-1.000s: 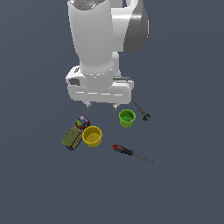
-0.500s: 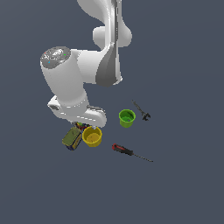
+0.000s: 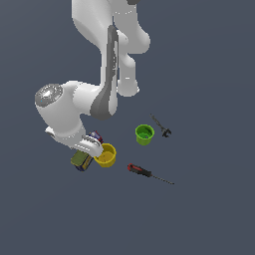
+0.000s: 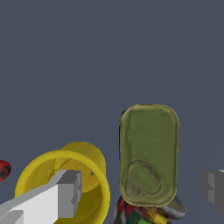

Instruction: Pick up a designated object from a clutter of objects.

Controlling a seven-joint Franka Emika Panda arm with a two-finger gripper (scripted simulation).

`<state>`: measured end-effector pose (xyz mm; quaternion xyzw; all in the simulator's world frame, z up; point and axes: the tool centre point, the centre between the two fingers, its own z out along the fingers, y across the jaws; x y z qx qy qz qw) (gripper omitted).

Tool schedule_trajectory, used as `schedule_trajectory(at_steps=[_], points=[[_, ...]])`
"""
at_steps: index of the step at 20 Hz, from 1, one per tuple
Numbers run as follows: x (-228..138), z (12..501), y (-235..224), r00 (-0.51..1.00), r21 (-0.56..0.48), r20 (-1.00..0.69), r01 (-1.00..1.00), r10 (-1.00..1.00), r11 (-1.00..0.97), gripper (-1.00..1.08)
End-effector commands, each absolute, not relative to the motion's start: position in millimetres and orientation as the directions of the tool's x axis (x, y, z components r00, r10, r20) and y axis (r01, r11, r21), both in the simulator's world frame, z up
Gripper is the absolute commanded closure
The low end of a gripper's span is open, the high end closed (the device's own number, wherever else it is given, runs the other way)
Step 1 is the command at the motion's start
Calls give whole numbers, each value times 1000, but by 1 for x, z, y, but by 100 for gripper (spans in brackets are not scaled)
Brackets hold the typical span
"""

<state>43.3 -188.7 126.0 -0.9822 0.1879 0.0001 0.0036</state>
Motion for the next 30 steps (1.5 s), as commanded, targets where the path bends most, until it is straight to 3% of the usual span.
schedule_trajectory(at_steps=[1,24,25,30], points=[[42,116,-198,924,-3,0,-382,-382,-924,-92],[40,58,-205,920,0,0,-393,-393,-920,-92],[40,58,-205,920,0,0,-393,-393,-920,108],[40,58,-205,920,0,0,-393,-393,-920,108]])
